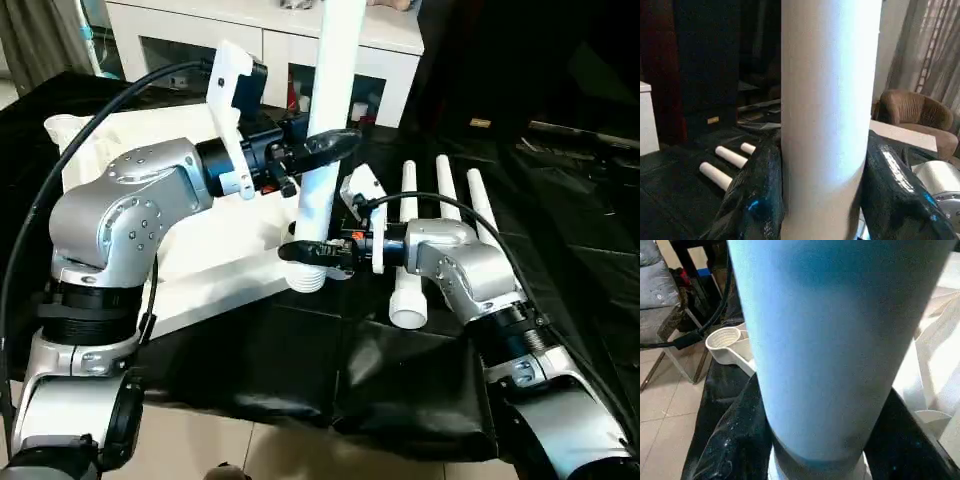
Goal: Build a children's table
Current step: Rotate table base
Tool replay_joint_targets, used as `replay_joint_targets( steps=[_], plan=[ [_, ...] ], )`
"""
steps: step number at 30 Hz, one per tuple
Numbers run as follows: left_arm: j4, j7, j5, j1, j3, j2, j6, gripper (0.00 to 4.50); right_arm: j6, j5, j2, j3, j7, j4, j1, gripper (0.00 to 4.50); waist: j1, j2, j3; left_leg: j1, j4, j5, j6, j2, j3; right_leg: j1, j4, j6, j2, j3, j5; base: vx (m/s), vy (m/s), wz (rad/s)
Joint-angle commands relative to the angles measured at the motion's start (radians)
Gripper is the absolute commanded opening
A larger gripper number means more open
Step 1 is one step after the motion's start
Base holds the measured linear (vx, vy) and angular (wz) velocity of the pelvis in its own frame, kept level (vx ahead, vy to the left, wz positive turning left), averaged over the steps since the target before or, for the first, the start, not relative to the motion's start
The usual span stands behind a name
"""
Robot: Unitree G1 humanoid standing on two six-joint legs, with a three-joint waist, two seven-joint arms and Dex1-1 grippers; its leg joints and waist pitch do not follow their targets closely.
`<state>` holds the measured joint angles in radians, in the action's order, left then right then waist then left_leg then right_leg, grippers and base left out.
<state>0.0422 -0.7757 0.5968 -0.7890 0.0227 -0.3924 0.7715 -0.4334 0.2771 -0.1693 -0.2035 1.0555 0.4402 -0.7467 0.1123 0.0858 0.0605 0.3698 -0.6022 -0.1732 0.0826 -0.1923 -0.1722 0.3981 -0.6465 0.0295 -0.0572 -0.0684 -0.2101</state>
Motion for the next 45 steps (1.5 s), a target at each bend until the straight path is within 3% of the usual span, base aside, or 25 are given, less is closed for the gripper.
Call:
replay_joint_targets(
  steps=[1, 3, 6, 9, 11, 14, 15, 16, 24, 25, 28, 29, 31, 33, 34, 35, 37, 39, 40, 41, 44, 45],
  plan=[
    [0.038, -0.031, 0.036, -0.011, -0.011, 0.007, 0.005, 1.77, -0.008, 0.015, -0.012, 0.01, 0.015, -0.015, 0.01, 1.89, 0.0, -0.016, -0.071, -0.012, 0.067, -0.108, 0.021, -0.038, 0.01, -0.06, 0.066, 0.185, -0.083, 0.056, -0.036, 0.0, 0.0, 0.0],
    [0.036, -0.025, 0.031, -0.009, -0.009, 0.007, 0.002, 1.77, -0.006, 0.014, -0.011, 0.01, 0.014, -0.015, 0.011, 1.89, 0.0, -0.017, -0.071, -0.013, 0.067, -0.11, 0.022, -0.039, 0.011, -0.06, 0.066, 0.186, -0.083, 0.056, -0.038, 0.0, 0.0, 0.0],
    [0.036, -0.024, 0.057, -0.01, 0.005, 0.012, 0.028, 2.47, -0.003, 0.014, -0.011, 0.012, 0.011, -0.014, 0.011, 1.89, 0.0, -0.016, -0.071, -0.012, 0.066, -0.106, 0.022, -0.038, 0.01, -0.061, 0.065, 0.186, -0.083, 0.056, -0.032, 0.0, 0.0, 0.0],
    [0.042, -0.018, 0.092, -0.016, 0.031, 0.024, 0.052, 2.53, 0.005, 0.012, -0.009, 0.019, 0.003, -0.012, 0.012, 1.89, 0.001, -0.014, -0.071, -0.011, 0.066, -0.102, 0.019, -0.038, 0.01, -0.061, 0.064, 0.194, -0.083, 0.056, -0.023, 0.0, 0.0, 0.0],
    [0.047, -0.007, 0.129, -0.022, 0.065, 0.039, 0.063, 2.9, 0.015, 0.013, -0.004, 0.031, -0.011, -0.004, 0.008, 1.88, 0.001, -0.017, -0.071, -0.011, 0.066, -0.108, 0.021, -0.037, 0.01, -0.061, 0.064, 0.196, -0.084, 0.056, -0.032, 0.0, 0.0, 0.0],
    [0.032, 0.014, 0.148, -0.029, 0.098, 0.054, 0.06, 2.91, 0.026, 0.019, 0.005, 0.046, -0.027, 0.0, 0.005, 1.88, 0.001, -0.014, -0.071, -0.011, 0.066, -0.108, 0.02, -0.037, 0.009, -0.061, 0.065, 0.196, -0.083, 0.056, -0.035, 0.0, 0.0, 0.0],
    [0.032, 0.014, 0.148, -0.029, 0.098, 0.054, 0.06, 3.19, 0.026, 0.019, 0.005, 0.046, -0.027, 0.0, 0.005, 1.88, 0.001, -0.014, -0.071, -0.011, 0.066, -0.108, 0.019, -0.037, 0.01, -0.061, 0.066, 0.195, -0.083, 0.056, -0.035, 0.0, 0.0, 0.0],
    [-0.003, 0.052, 0.175, -0.044, 0.15, 0.079, 0.045, 3.31, 0.034, 0.027, 0.012, 0.057, -0.035, -0.002, 0.005, 1.88, 0.001, -0.017, -0.071, -0.012, 0.066, -0.11, 0.019, -0.037, 0.01, -0.06, 0.066, 0.193, -0.083, 0.056, -0.034, 0.0, 0.0, 0.0],
    [-0.162, 0.156, 0.279, -0.097, 0.327, 0.15, -0.004, 3.26, 0.049, 0.072, 0.039, 0.101, -0.052, -0.034, 0.009, 1.88, 0.004, -0.017, -0.073, -0.011, 0.066, -0.113, 0.015, -0.035, 0.012, -0.063, 0.066, 0.19, -0.081, 0.054, -0.018, 0.0, 0.0, 0.0],
    [-0.188, 0.175, 0.352, -0.106, 0.384, 0.177, -0.013, 3.26, 0.052, 0.079, 0.045, 0.111, -0.058, -0.037, 0.01, 1.88, 0.005, -0.023, -0.075, -0.011, 0.065, -0.103, 0.015, -0.035, 0.012, -0.064, 0.064, 0.196, -0.082, 0.054, 0.005, 0.0, 0.0, 0.0],
    [-0.218, 0.229, 0.464, -0.119, 0.475, 0.222, -0.03, 3.26, 0.055, 0.087, 0.051, 0.126, -0.069, -0.041, 0.012, 1.88, 0.007, -0.02, -0.077, -0.008, 0.061, -0.101, 0.01, -0.032, 0.011, -0.066, 0.06, 0.231, -0.081, 0.053, 0.058, 0.0, 0.0, 0.0],
    [-0.246, 0.271, 0.545, -0.128, 0.551, 0.246, -0.04, 3.26, 0.056, 0.094, 0.051, 0.139, -0.086, -0.041, 0.014, 1.88, 0.008, -0.021, -0.076, -0.007, 0.06, -0.107, 0.01, -0.031, 0.011, -0.067, 0.059, 0.234, -0.081, 0.053, 0.059, 0.0, 0.0, 0.0],
    [-0.264, 0.292, 0.566, -0.114, 0.596, 0.254, -0.061, 3.26, 0.063, 0.092, 0.046, 0.156, -0.115, -0.035, 0.015, 1.88, 0.009, -0.021, -0.076, -0.01, 0.063, -0.122, 0.011, -0.032, 0.012, -0.067, 0.063, 0.233, -0.081, 0.053, 0.042, 0.0, 0.0, 0.0],
    [-0.244, 0.274, 0.399, -0.062, 0.52, 0.226, -0.11, 3.61, 0.08, 0.067, 0.035, 0.171, -0.164, -0.013, 0.012, 1.88, 0.006, -0.021, -0.073, -0.013, 0.067, -0.134, 0.013, -0.035, 0.013, -0.065, 0.069, 0.199, -0.08, 0.053, -0.004, 0.0, 0.0, 0.0],
    [-0.219, 0.238, 0.256, -0.015, 0.414, 0.185, -0.143, 3.61, 0.092, 0.053, 0.026, 0.178, -0.185, 0.004, 0.008, 1.88, 0.004, -0.018, -0.071, -0.014, 0.069, -0.131, 0.014, -0.038, 0.013, -0.065, 0.071, 0.173, -0.08, 0.054, -0.027, 0.0, 0.0, 0.0],
    [-0.175, 0.177, 0.028, 0.062, 0.192, 0.101, -0.198, 3.61, 0.108, 0.035, 0.01, 0.191, -0.216, 0.038, 0.0, 1.88, 0.006, -0.021, -0.072, -0.017, 0.075, -0.131, 0.011, -0.048, 0.02, -0.06, 0.074, 0.132, -0.087, 0.055, -0.072, 0.0, 0.0, 0.0],
    [-0.161, 0.154, -0.054, 0.092, 0.102, 0.065, -0.218, 3.66, 0.114, 0.03, 0.004, 0.197, -0.228, 0.052, -0.004, 1.88, 0.008, -0.027, -0.072, -0.026, 0.073, -0.125, 0.016, -0.047, 0.015, -0.05, 0.074, 0.106, -0.085, 0.057, -0.094, 0.0, 0.0, 0.0],
    [-0.153, 0.116, -0.158, 0.14, -0.05, 0.002, -0.255, 4.03, 0.131, 0.009, -0.017, 0.198, -0.243, 0.077, -0.009, 1.88, 0.015, -0.034, -0.074, -0.021, 0.072, -0.111, 0.03, -0.044, 0.014, -0.055, 0.068, 0.132, -0.084, 0.057, -0.05, 0.0, 0.0, 0.0],
    [-0.162, 0.073, -0.207, 0.169, -0.155, -0.043, -0.284, 3.98, 0.145, -0.01, -0.035, 0.191, -0.247, 0.087, -0.01, 1.88, 0.017, -0.039, -0.075, -0.019, 0.072, -0.11, 0.038, -0.043, 0.015, -0.054, 0.064, 0.142, -0.084, 0.055, -0.025, 0.0, 0.0, 0.0],
    [-0.169, 0.056, -0.216, 0.175, -0.189, -0.058, -0.295, 3.98, 0.147, -0.013, -0.04, 0.189, -0.246, 0.088, -0.01, 1.88, 0.016, -0.032, -0.076, -0.018, 0.071, -0.109, 0.039, -0.04, 0.012, -0.057, 0.063, 0.151, -0.082, 0.055, -0.005, 0.0, 0.0, 0.0],
    [-0.198, 0.029, -0.248, 0.18, -0.245, -0.075, -0.321, 4.45, 0.15, -0.013, -0.047, 0.186, -0.242, 0.089, -0.007, 1.88, 0.015, -0.028, -0.075, -0.013, 0.068, -0.093, 0.033, -0.035, 0.01, -0.063, 0.06, 0.175, -0.082, 0.057, 0.035, 0.0, 0.0, 0.0],
    [-0.226, 0.012, -0.305, 0.188, -0.283, -0.077, -0.353, 4.45, 0.155, -0.021, -0.051, 0.179, -0.245, 0.089, -0.001, 1.88, 0.013, -0.027, -0.073, -0.012, 0.069, -0.097, 0.027, -0.035, 0.01, -0.063, 0.064, 0.171, -0.081, 0.057, 0.023, 0.0, 0.0, 0.0]
  ],
)
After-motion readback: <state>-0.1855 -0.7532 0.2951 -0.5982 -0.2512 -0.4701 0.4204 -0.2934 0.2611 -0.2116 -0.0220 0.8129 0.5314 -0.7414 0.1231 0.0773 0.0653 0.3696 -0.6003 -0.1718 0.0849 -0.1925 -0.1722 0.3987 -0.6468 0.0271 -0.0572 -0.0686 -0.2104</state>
